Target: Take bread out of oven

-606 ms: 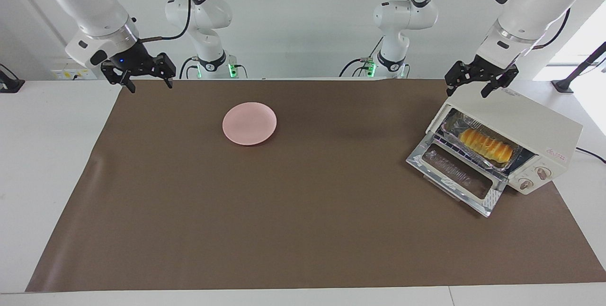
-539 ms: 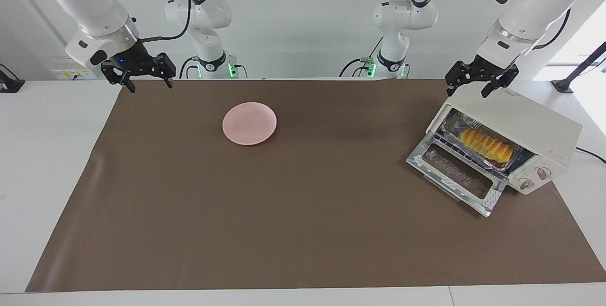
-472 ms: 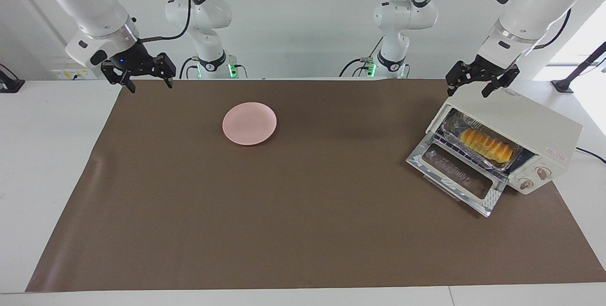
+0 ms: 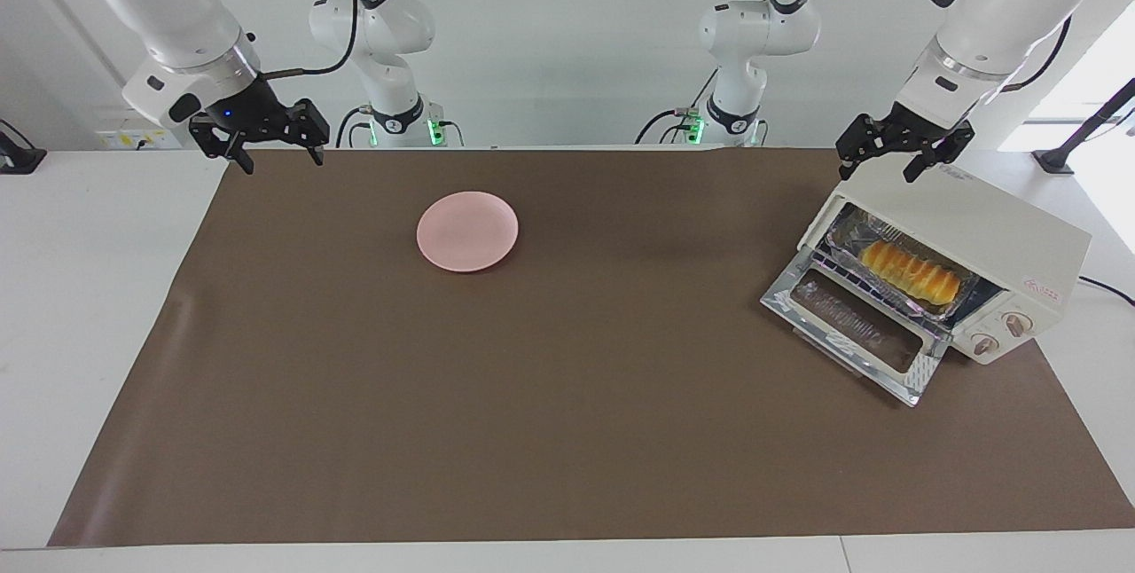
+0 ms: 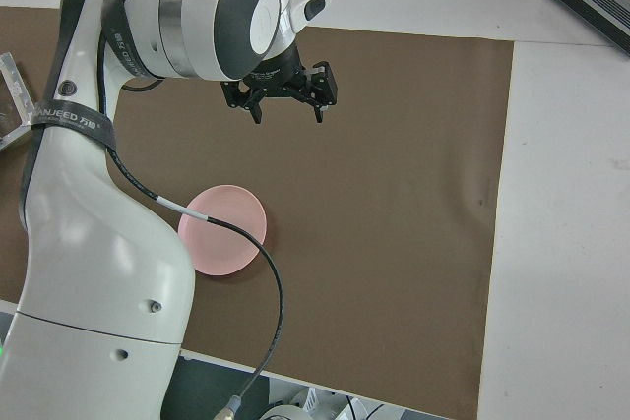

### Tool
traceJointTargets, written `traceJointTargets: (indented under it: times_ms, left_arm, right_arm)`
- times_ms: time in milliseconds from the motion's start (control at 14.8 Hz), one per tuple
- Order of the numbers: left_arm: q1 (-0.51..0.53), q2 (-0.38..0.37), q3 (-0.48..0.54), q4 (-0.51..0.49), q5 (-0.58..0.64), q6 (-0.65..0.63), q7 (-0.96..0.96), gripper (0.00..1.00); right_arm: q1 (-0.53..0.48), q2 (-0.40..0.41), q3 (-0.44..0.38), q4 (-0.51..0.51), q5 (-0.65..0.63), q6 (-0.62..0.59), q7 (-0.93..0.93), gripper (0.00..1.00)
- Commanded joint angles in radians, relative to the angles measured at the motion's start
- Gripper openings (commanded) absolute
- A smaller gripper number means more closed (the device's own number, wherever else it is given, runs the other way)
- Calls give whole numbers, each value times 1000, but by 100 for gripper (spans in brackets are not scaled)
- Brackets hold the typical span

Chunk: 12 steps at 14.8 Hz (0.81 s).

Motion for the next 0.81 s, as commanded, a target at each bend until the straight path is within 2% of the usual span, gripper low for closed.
traceJointTargets:
  times_ms: [0,202,404,472,606,741]
  left_arm:
    - [-3,-31,7,-31,-15,-22,-42,100]
    - [-6,7,8,17,-17,-67,-87,100]
    - [-8,272,16,366,-14,-248,-179,100]
    - [-9,344,29,443,-12,-268,-203,100]
    - [-8,425,40,498,-5,-249,-248,100]
    - [-38,454,62,487,55,-169,-283,100]
  right_arm:
    - [-8,-25,6,-27,-2,6,10,100]
    - [-9,-25,6,-29,-3,6,10,100]
    - [-9,-25,8,-27,-2,6,10,100]
    - [-9,-25,8,-29,-2,6,10,100]
    - [-9,-25,6,-27,-2,6,10,100]
    - [-17,-25,6,-27,-2,6,10,100]
